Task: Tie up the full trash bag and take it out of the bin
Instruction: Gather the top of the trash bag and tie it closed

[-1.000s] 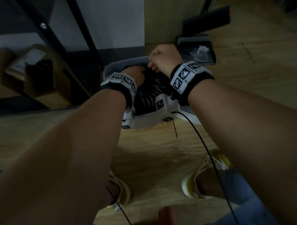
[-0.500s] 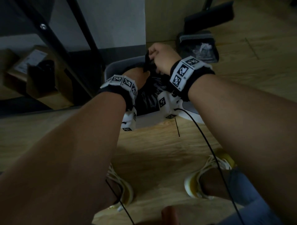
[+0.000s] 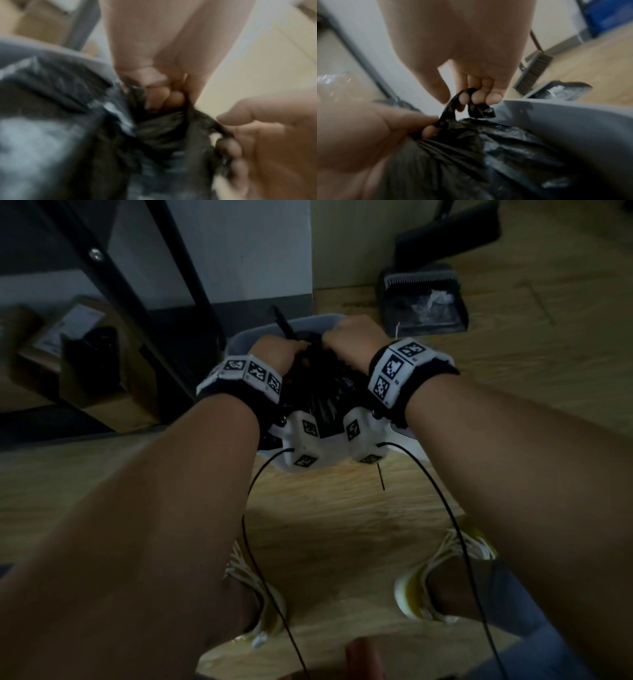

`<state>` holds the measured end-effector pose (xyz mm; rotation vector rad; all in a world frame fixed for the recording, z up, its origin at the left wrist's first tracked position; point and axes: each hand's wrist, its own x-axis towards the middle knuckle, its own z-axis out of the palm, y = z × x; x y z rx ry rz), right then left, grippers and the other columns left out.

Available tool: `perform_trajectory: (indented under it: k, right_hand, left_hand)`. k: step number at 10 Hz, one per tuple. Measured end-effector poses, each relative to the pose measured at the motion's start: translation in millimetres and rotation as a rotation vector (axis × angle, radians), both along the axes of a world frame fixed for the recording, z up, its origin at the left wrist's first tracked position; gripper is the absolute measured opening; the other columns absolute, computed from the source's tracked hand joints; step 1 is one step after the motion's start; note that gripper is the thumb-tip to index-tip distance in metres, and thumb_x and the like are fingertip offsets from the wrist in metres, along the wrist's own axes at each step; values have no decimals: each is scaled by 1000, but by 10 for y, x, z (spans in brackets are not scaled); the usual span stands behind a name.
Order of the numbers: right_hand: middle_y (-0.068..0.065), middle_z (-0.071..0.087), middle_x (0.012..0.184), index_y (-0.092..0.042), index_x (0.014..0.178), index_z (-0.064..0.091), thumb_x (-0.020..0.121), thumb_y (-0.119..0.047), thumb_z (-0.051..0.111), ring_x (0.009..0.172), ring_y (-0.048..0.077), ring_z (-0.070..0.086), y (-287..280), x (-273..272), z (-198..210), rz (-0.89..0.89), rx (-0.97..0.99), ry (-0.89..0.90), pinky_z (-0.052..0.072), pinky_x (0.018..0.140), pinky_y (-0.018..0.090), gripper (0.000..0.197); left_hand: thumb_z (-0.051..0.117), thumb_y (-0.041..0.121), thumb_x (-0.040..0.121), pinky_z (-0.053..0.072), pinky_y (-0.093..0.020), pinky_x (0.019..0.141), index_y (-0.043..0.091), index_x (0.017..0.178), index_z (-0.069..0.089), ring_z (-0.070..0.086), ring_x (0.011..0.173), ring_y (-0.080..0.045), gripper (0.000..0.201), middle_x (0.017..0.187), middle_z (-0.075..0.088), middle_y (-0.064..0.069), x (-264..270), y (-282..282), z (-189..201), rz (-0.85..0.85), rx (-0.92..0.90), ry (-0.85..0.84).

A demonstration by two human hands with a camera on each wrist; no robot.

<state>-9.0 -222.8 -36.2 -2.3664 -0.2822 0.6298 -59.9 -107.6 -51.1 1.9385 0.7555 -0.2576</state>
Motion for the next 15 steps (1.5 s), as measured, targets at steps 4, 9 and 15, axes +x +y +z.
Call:
perform_trajectory:
  k: [4, 9, 15]
  right_hand:
    - [4, 52, 63, -11, 68, 53, 90, -18, 59, 53, 16, 48, -72, -121, 109, 41, -55, 167, 38, 51, 23, 24]
    - [12, 52, 141, -8, 139, 49, 102, -15, 42, 118, 24, 54, 132, -76, 15, 131, -12, 87, 45, 84, 23, 39]
    - [9, 66, 121, -12, 125, 61, 94, -15, 53, 62, 4, 55, 123, -9, -248, -3, 142, 53, 43, 39, 9, 31]
  left_hand:
    - [69, 25, 86, 48, -17, 62, 12, 128, 59, 60, 120, -23, 45, 132, 61, -9, -6, 110, -42, 4, -131, -43]
    - [73, 16, 81, 34, -9, 62, 9, 110, 69, 53, 90, -9, 29, 103, 65, -2, -72, 203, 51, -332, 344, -148]
    - [57, 20, 90, 45, -32, 89, 12, 113, 62, 57, 111, -29, 25, 122, 60, -12, -19, 89, -117, -212, 649, -272]
